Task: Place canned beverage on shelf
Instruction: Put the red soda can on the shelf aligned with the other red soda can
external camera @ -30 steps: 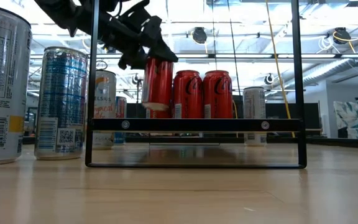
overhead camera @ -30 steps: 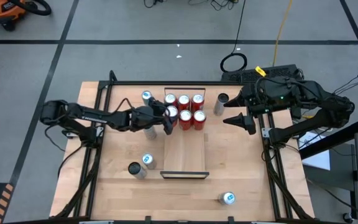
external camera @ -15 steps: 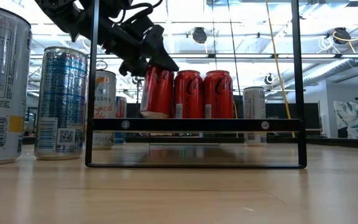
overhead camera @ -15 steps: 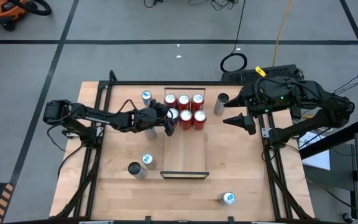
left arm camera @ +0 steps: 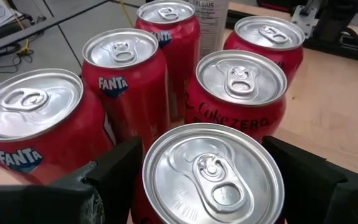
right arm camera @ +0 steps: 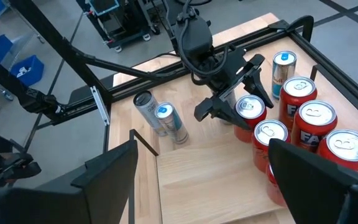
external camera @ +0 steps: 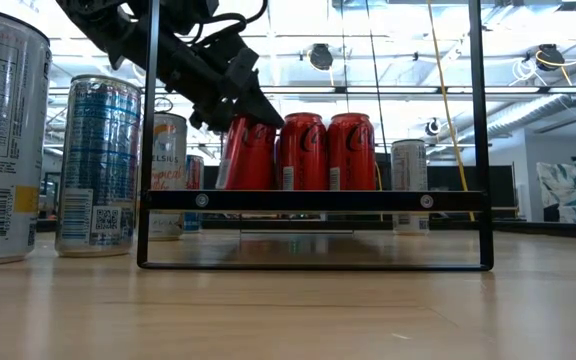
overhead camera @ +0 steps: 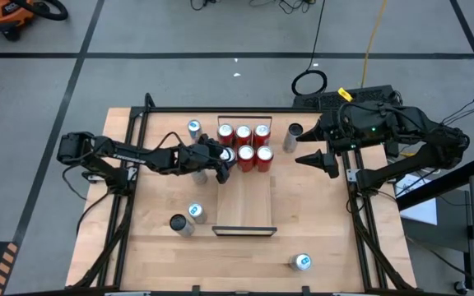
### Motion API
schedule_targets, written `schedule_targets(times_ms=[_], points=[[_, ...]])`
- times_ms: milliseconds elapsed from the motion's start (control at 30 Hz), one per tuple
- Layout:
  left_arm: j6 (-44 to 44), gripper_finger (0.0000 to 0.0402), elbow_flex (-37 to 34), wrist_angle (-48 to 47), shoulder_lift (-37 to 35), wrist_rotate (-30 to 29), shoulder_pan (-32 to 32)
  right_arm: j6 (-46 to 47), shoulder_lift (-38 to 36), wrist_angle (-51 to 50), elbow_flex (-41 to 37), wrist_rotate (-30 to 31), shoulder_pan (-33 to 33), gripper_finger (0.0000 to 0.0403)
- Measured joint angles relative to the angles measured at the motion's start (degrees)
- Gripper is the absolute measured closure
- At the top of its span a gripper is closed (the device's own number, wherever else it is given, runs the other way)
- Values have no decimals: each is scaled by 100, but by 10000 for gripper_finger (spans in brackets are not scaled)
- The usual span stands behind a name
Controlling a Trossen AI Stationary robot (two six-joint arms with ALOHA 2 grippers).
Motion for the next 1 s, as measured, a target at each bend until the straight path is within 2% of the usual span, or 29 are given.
schedule_targets(times_ms=[667, 1000], points=[[172, 97, 0, -11, -2, -7, 0, 24, 35, 2, 0, 133, -2, 67], [189, 49, 7, 11, -11, -43, 4, 25, 85, 4, 0, 131, -2, 67]])
